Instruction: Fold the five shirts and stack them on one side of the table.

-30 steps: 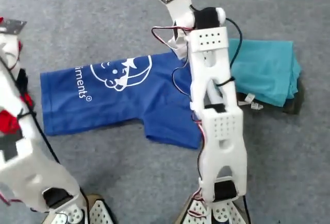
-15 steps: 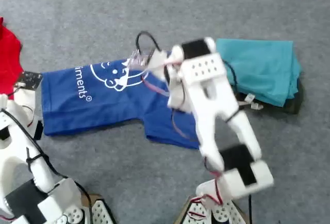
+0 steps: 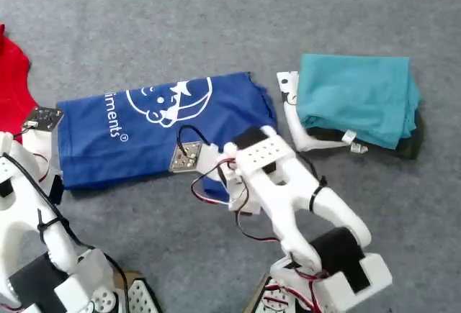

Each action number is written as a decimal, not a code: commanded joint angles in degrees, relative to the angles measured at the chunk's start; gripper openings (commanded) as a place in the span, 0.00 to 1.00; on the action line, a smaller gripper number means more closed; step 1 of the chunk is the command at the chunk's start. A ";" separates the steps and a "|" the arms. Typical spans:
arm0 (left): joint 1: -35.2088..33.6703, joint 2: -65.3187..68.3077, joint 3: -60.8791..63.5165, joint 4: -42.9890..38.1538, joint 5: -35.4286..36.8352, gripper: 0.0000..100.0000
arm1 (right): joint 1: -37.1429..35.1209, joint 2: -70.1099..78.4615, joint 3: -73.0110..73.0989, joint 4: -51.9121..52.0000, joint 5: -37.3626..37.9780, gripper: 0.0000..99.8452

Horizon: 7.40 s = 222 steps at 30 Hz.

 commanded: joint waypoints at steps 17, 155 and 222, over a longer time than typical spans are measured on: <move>-0.57 -2.02 -6.46 7.82 -0.09 0.03 | 3.69 15.08 -4.44 -10.37 3.43 0.03; 9.63 74.20 -87.25 31.47 37.36 0.07 | 4.48 23.34 -91.82 32.62 -26.02 0.02; 65.80 57.67 -90.24 10.55 59.34 0.03 | 61.63 -3.30 -80.40 14.24 -25.49 0.02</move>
